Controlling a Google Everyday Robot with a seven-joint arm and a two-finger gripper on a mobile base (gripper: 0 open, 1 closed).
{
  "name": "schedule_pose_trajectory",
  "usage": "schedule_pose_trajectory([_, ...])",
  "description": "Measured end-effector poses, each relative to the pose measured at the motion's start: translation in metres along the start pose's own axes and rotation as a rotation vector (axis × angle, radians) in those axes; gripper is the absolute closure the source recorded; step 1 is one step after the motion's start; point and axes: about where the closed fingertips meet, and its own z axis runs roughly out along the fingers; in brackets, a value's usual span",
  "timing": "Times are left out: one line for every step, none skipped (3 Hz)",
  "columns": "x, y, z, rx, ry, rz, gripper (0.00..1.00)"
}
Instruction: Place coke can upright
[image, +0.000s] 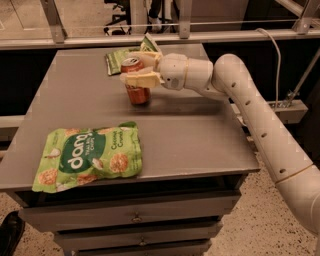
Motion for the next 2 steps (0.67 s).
schedule_pose_trajectory([0.0039, 0.0048, -0.0036, -0.009, 0.003, 0.006, 0.0])
schedule_pose_trajectory([0.0059, 0.0096, -0.0116, -0.006, 0.02, 0.013, 0.0])
